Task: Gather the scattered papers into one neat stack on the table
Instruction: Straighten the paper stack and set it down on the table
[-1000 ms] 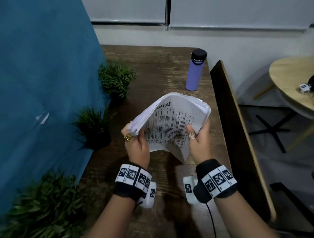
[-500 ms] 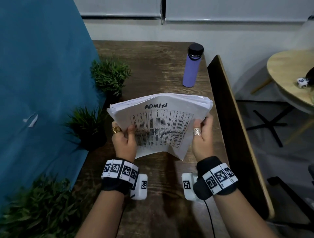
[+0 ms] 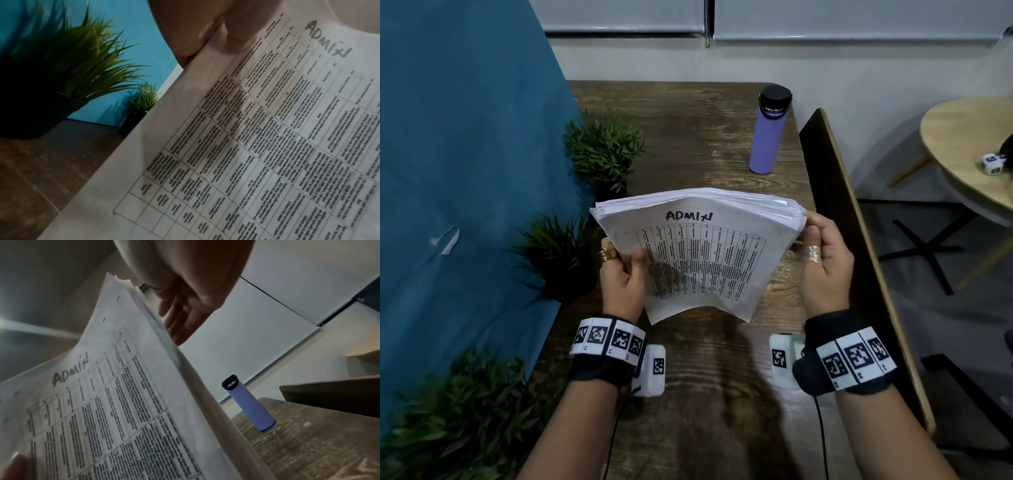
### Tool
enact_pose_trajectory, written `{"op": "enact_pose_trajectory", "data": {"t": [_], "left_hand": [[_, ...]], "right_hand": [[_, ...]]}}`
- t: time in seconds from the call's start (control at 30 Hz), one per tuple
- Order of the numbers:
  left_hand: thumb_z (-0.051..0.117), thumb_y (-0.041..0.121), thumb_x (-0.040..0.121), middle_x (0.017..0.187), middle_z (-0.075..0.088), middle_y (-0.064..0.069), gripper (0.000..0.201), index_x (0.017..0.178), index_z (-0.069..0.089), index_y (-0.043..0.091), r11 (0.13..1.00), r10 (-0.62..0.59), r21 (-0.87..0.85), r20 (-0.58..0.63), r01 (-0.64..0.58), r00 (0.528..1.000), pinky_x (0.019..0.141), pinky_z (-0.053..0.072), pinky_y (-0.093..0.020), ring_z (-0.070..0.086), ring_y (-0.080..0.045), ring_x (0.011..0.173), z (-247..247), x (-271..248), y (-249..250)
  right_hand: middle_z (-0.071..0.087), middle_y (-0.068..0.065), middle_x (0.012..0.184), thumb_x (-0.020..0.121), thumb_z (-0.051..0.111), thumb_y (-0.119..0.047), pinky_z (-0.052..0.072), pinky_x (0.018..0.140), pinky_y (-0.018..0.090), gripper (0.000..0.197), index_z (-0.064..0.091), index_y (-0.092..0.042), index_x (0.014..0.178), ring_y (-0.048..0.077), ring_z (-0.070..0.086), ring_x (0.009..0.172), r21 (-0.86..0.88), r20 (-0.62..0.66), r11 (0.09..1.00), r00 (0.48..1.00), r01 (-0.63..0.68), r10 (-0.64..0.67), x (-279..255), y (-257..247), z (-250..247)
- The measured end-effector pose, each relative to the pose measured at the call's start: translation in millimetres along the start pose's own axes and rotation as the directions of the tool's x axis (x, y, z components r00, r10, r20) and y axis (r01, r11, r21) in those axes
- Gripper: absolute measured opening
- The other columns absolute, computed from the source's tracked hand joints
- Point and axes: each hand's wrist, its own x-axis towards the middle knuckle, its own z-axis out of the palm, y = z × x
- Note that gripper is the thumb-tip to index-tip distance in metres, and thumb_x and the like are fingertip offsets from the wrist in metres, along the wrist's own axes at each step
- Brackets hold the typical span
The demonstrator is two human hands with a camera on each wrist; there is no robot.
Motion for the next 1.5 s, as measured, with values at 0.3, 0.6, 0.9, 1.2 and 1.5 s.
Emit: {"op": "enact_pose_trajectory", "data": {"t": [0.3,0.6,0.9,1.2,1.5], "left_hand": [[0.049,-0.005,0.091,0.097,0.053,0.015,0.03,0.105,0.04,0.02,1.0,0.017,0.016,0.018,-0.018,1.0,0.073,0.043,0.001,0.055,0.021,0.088,-1.2,2.0,1.6],[0.048,-0.005,0.09,0.099,0.053,0.014,0.029,0.111,0.035,0.01,0.999,0.01,0.031,0.052,-0.012,0.999,0.078,0.043,0.001,0.055,0.021,0.09,-5.3,4.7,-1.5],[0.05,0.007,0.09,0.099,0.054,0.014,0.026,0.111,0.035,0.011,1.0,0.003,0.023,0.068,-0.004,0.998,0.078,0.045,-0.001,0.056,0.019,0.09,-7.3,6.6,-2.4],[0.048,-0.004,0.091,0.1,0.057,0.001,0.027,0.116,0.039,0.001,0.999,-0.019,0.047,0.051,0.016,0.999,0.078,0.044,-0.001,0.056,0.02,0.089,-6.6,5.9,-0.7],[0.05,0.0,0.091,0.105,0.056,0.007,0.033,0.106,0.04,0.027,1.0,0.015,0.003,0.03,-0.015,0.999,0.083,0.048,-0.007,0.057,0.013,0.095,-2.8,7.7,0.5]], "right_hand": [[0.067,-0.031,0.093,0.091,0.049,-0.009,0.045,0.081,0.012,0.025,0.063,-0.022,0.107,-0.007,0.061,0.092,-0.035,0.145,0.999,0.989,0.012,-0.007,4.0,6.9,-9.1],[0.062,-0.04,0.101,0.095,0.042,-0.015,0.043,0.087,0.005,0.028,0.053,-0.014,0.121,-0.012,0.057,0.106,0.049,0.201,0.999,0.979,0.017,-0.026,4.8,-4.3,-13.8],[0.064,-0.016,0.109,0.092,0.05,-0.01,0.047,0.091,0.019,0.026,0.059,-0.013,0.117,0.0,0.061,0.105,-0.025,0.215,0.999,0.977,0.023,-0.018,9.6,-3.2,-12.6],[0.066,-0.032,0.101,0.095,0.044,-0.009,0.045,0.087,0.01,0.03,0.058,-0.028,0.113,-0.01,0.059,0.102,0.065,0.271,0.993,0.959,-0.099,0.078,9.5,-8.1,-5.8],[0.067,-0.027,0.105,0.092,0.048,-0.023,0.045,0.085,0.009,0.03,0.053,-0.019,0.121,-0.007,0.059,0.104,0.149,0.291,0.985,0.956,-0.089,0.042,12.3,-1.4,2.2]]}}
